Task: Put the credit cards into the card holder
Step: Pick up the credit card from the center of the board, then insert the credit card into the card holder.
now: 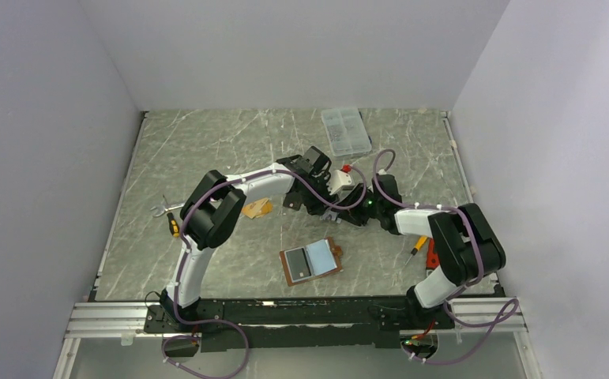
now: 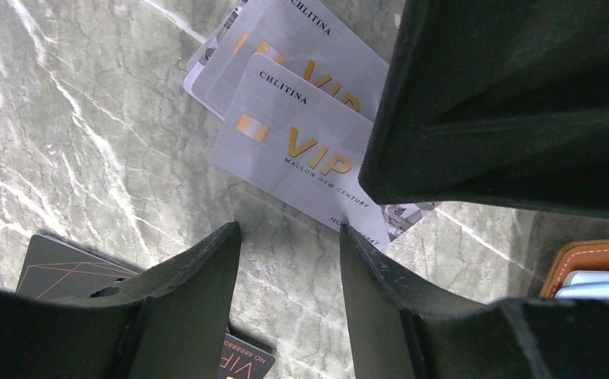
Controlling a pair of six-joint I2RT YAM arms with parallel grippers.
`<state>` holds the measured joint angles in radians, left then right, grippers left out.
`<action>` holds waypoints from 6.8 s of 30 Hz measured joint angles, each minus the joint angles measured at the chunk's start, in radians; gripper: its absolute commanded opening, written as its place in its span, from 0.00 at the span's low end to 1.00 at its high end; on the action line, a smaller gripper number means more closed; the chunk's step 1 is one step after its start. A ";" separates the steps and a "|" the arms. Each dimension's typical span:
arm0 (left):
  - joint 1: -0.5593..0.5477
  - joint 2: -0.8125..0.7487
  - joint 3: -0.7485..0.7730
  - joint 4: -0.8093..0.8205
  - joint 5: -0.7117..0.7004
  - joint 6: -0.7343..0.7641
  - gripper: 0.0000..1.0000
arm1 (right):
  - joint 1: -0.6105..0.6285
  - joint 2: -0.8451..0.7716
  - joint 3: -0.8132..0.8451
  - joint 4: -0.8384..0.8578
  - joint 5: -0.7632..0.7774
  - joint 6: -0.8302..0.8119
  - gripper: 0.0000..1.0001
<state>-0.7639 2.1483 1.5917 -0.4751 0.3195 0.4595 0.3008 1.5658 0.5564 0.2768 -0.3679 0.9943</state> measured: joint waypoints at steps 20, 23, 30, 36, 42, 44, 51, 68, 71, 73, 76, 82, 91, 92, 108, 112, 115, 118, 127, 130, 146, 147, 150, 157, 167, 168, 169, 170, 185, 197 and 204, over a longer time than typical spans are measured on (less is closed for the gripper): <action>0.092 -0.034 0.049 -0.111 0.108 -0.062 0.87 | 0.025 0.054 0.031 0.067 -0.030 0.000 0.00; 0.153 -0.104 0.063 -0.161 0.158 -0.086 0.99 | 0.018 -0.016 0.022 0.058 -0.035 -0.024 0.00; 0.236 -0.354 0.066 -0.227 0.264 -0.150 0.99 | 0.019 -0.222 -0.004 0.068 -0.110 -0.085 0.00; 0.277 -0.490 -0.037 -0.188 0.535 -0.267 0.97 | 0.098 -0.365 -0.008 0.069 -0.170 -0.158 0.00; 0.381 -0.509 -0.249 -0.089 0.699 -0.439 0.85 | 0.168 -0.443 0.015 0.043 -0.225 -0.206 0.00; 0.402 -0.512 -0.291 -0.036 0.754 -0.510 0.79 | 0.175 -0.451 0.030 0.039 -0.243 -0.209 0.00; 0.405 -0.560 -0.389 0.194 0.921 -0.729 0.72 | 0.199 -0.439 0.072 0.050 -0.271 -0.201 0.00; 0.403 -0.562 -0.446 0.474 1.049 -0.962 0.42 | 0.230 -0.348 0.123 0.136 -0.286 -0.138 0.00; 0.405 -0.562 -0.473 0.560 1.059 -1.033 0.31 | 0.233 -0.348 0.123 0.139 -0.285 -0.137 0.00; 0.408 -0.562 -0.491 0.617 1.065 -1.079 0.25 | 0.235 -0.348 0.123 0.146 -0.286 -0.135 0.00; 0.412 -0.562 -0.498 0.661 1.072 -1.117 0.20 | 0.238 -0.348 0.123 0.166 -0.289 -0.126 0.08; 0.413 -0.562 -0.497 0.679 1.083 -1.130 0.11 | 0.238 -0.332 0.124 0.212 -0.308 -0.089 0.16; 0.407 -0.562 -0.488 0.651 1.099 -1.107 0.08 | 0.240 -0.290 0.124 0.329 -0.332 0.006 0.12; 0.407 -0.562 -0.482 0.634 1.098 -1.096 0.08 | 0.240 -0.290 0.124 0.340 -0.332 0.013 0.08; 0.404 -0.562 -0.377 0.242 1.080 -0.760 0.46 | 0.153 -0.460 0.079 0.121 -0.256 -0.054 0.00; 0.370 -0.552 -0.295 -0.024 0.978 -0.476 0.44 | 0.113 -0.515 0.066 -0.052 -0.204 -0.126 0.00; 0.264 -0.550 -0.314 -0.134 0.807 -0.280 0.43 | 0.128 -0.545 0.018 -0.143 -0.159 -0.171 0.00; 0.120 -0.550 -0.407 -0.163 0.625 -0.160 0.44 | 0.158 -0.557 -0.056 -0.225 -0.106 -0.195 0.00; -0.185 -0.516 -0.508 -0.172 0.299 -0.003 0.44 | 0.249 -0.565 -0.173 -0.367 0.033 -0.217 0.00; -0.250 -0.515 -0.526 -0.141 0.220 0.018 0.45 | 0.268 -0.565 -0.181 -0.368 0.075 -0.218 0.00; -0.369 -0.471 -0.599 -0.001 -0.063 0.119 0.41 | 0.289 -0.605 -0.182 -0.410 0.185 -0.256 0.00; -0.369 -0.478 -0.608 0.008 -0.078 0.129 0.41 | 0.289 -0.605 -0.182 -0.410 0.185 -0.256 0.00; -0.368 -0.494 -0.625 0.014 -0.109 0.144 0.41 | 0.289 -0.605 -0.182 -0.409 0.184 -0.257 0.00; -0.364 -0.525 -0.632 -0.043 -0.114 0.153 0.45 | 0.289 -0.603 -0.181 -0.407 0.184 -0.258 0.00; -0.231 -0.576 -0.472 -0.177 0.030 0.123 0.46 | 0.289 -0.585 -0.180 -0.370 0.172 -0.251 0.00; -0.212 -0.583 -0.469 -0.174 0.034 0.122 0.46 | 0.289 -0.585 -0.180 -0.364 0.172 -0.250 0.00; -0.199 -0.586 -0.469 -0.174 0.033 0.122 0.46 | 0.289 -0.585 -0.180 -0.359 0.172 -0.249 0.00; -0.185 -0.586 -0.470 -0.173 0.029 0.123 0.45 | 0.289 -0.585 -0.180 -0.354 0.172 -0.248 0.00; -0.139 -0.496 -0.581 -0.073 -0.100 0.127 0.43 | 0.290 -0.547 -0.194 -0.303 0.177 -0.240 0.00; -0.139 -0.481 -0.587 -0.034 -0.116 0.128 0.42 | 0.296 -0.554 -0.221 -0.301 0.195 -0.246 0.00; -0.139 -0.481 -0.587 -0.033 -0.116 0.128 0.41 | 0.296 -0.554 -0.238 -0.275 0.192 -0.240 0.00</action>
<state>-0.9028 1.6676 1.0046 -0.5079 0.2039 0.5877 0.5964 1.0122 0.3187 0.0017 -0.1761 0.7544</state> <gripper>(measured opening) 0.414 0.010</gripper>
